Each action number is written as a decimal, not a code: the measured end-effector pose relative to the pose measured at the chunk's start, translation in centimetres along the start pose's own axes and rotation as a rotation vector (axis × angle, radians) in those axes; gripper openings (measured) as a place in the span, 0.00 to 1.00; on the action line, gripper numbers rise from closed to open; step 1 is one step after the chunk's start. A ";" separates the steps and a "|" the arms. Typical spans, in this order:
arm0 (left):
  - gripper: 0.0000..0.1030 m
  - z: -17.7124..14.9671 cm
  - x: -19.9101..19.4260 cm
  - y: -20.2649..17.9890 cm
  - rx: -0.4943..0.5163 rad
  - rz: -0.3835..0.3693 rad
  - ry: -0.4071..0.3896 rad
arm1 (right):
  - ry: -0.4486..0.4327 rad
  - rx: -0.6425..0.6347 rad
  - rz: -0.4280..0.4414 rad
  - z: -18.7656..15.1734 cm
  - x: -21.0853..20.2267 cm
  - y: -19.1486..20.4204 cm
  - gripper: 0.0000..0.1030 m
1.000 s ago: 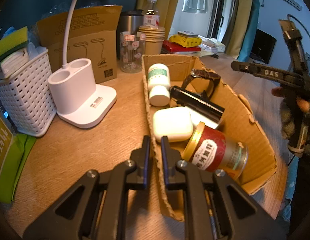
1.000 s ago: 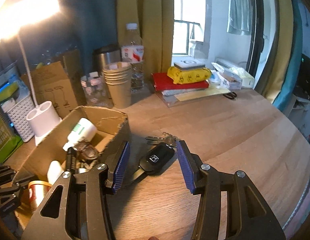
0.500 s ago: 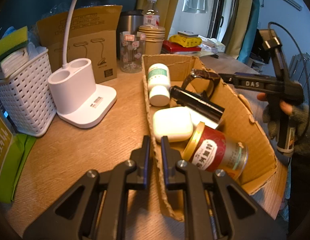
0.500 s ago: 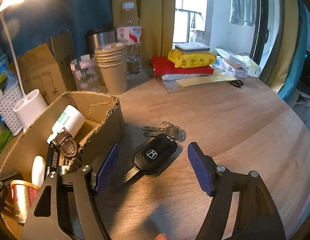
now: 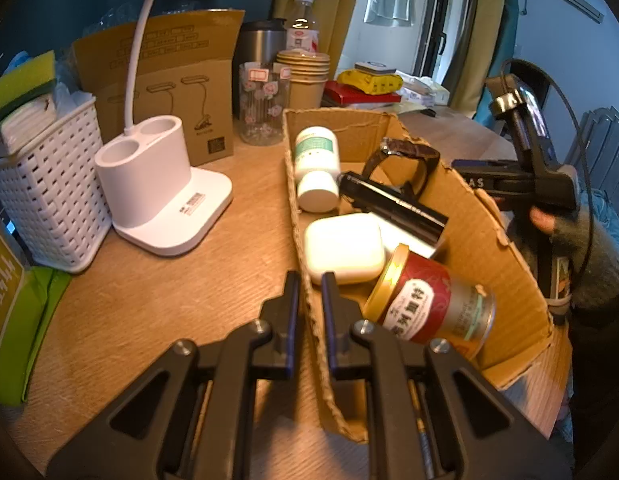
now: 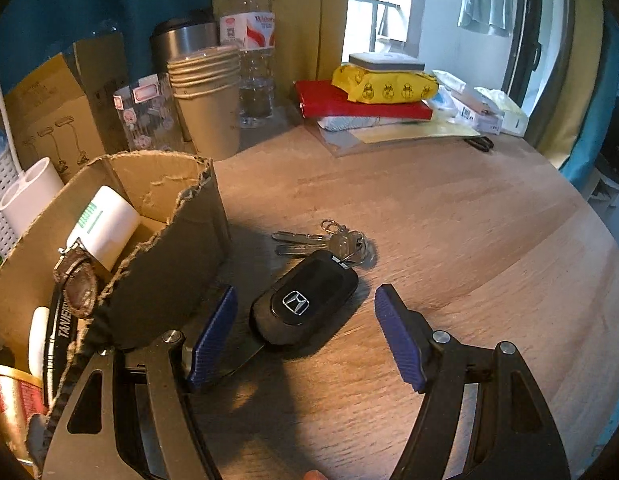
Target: Organize rigid objects
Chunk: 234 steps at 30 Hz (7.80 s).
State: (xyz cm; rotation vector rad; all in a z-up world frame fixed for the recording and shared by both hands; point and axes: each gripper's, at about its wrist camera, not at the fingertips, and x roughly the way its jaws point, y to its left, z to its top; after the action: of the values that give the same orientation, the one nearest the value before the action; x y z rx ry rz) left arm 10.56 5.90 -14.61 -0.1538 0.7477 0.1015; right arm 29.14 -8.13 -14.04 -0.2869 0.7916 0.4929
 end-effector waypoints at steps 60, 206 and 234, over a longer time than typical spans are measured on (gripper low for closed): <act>0.12 0.0 0.1 0.0 0.001 0.000 0.000 | -0.063 0.111 0.090 0.6 -2.0 -2.6 0.38; 0.12 0.1 0.2 0.1 0.000 0.004 -0.002 | -0.293 0.077 -0.031 -4.2 -19.3 3.8 0.64; 0.70 1.5 -6.3 0.1 -0.038 0.093 -0.213 | -0.401 0.189 -0.125 -8.7 -28.2 1.6 0.64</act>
State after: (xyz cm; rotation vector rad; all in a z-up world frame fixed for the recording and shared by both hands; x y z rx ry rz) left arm 6.97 6.06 -9.23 -0.1420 0.5404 0.2172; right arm 6.17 -19.35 0.84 -0.0568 0.4217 0.3398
